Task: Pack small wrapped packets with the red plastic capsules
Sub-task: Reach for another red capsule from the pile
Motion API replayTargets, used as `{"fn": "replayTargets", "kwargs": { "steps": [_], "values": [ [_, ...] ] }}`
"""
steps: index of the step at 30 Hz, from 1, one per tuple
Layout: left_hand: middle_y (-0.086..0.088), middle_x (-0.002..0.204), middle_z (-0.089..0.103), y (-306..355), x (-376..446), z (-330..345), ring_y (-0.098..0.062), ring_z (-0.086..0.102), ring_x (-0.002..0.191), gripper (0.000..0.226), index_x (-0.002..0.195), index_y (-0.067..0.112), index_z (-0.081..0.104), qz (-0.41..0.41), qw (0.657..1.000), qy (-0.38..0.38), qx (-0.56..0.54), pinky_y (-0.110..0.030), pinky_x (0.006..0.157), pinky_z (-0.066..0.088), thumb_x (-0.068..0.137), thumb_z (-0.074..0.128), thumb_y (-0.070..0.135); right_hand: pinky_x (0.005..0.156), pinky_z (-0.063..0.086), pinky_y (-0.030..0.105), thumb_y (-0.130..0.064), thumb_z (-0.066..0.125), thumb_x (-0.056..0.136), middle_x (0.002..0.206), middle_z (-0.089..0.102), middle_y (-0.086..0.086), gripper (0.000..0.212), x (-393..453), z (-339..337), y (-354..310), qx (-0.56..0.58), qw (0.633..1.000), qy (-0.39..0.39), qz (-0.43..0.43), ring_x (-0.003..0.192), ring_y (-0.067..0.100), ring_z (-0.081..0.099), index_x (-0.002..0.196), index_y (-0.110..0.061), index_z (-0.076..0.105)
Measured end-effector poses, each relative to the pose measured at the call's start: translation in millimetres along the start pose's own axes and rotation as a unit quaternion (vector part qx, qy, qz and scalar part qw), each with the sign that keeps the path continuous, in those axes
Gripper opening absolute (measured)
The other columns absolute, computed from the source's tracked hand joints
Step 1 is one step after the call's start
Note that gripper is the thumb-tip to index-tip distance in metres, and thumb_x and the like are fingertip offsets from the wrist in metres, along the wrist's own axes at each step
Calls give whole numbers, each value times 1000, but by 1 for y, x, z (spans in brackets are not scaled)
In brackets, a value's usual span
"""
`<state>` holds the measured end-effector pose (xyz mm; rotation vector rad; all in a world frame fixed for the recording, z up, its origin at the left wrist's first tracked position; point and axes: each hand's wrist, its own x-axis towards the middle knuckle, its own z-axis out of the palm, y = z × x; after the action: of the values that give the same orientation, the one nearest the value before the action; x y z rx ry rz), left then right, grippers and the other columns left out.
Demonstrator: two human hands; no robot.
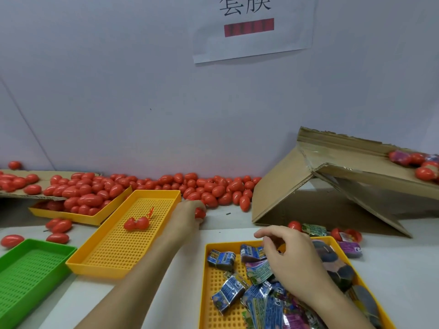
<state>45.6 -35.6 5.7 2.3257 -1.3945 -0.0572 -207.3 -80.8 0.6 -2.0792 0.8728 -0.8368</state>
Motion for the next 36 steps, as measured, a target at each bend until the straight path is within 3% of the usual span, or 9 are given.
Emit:
{"fn": "replayTargets", "kwargs": {
  "steps": [5,8,12,14,18,23,25,31,36],
  "values": [
    [6,104,66,36,-16,-8,-14,64,95,28,122,14,64,-18,979,59,-192,-25,78,54,95,66,21,57,46,11,-20,58,99,77,67,-9,21,2,-1,3,44,999,17,5,74,-6,60,104,-37,68],
    [3,88,72,65,-38,-12,-9,70,76,22,115,9,68,-24,924,27,-380,-18,65,56,100,59,22,68,47,7,-22,62,97,88,67,-13,24,4,-1,1,69,997,35,-5,89,-8,59,109,-43,62],
    [-9,92,75,92,-72,-4,-22,73,83,20,113,11,69,-30,820,-41,-569,-27,70,57,101,56,20,76,54,13,-29,67,93,102,67,-20,32,2,-3,-4,106,993,34,-27,101,-7,61,117,-48,57],
    [-11,100,75,97,-82,3,-25,74,87,19,113,13,68,-35,798,-35,-600,-31,71,58,102,54,19,80,56,20,-32,67,93,105,68,-22,29,1,-3,-6,100,994,28,-45,105,-4,61,119,-44,62],
    [-11,98,75,97,-89,13,-27,73,88,22,108,15,69,-67,775,-22,-628,-30,67,58,104,48,19,82,54,17,-32,70,90,104,69,-24,24,-1,-3,-7,77,994,24,-68,105,-4,61,113,-42,67],
    [-21,97,74,93,-91,13,-30,72,79,19,111,4,66,-99,700,-36,-707,-29,63,59,98,60,17,81,54,17,-31,68,91,102,68,-29,26,-1,-1,-7,66,996,8,-65,104,-7,61,115,-43,66],
    [-21,98,74,91,-91,13,-31,73,80,19,110,6,66,-95,703,-28,-705,-29,65,59,94,65,18,80,56,20,-31,70,90,103,68,-29,30,-2,-1,-8,78,995,7,-63,105,-5,62,116,-44,64],
    [-11,102,74,88,-94,19,-32,75,83,18,103,21,66,-40,775,-10,-631,-40,73,62,88,75,27,79,58,25,-33,76,84,103,69,-28,37,-3,0,-11,66,996,14,-66,103,-6,63,115,-48,64],
    [-17,96,72,90,-91,17,-27,72,77,12,104,12,68,-49,737,-12,-674,-31,66,59,98,61,20,86,59,25,-11,70,90,97,74,-25,38,1,-3,-9,150,988,19,-31,98,-5,68,105,-45,68]
  ]
}}
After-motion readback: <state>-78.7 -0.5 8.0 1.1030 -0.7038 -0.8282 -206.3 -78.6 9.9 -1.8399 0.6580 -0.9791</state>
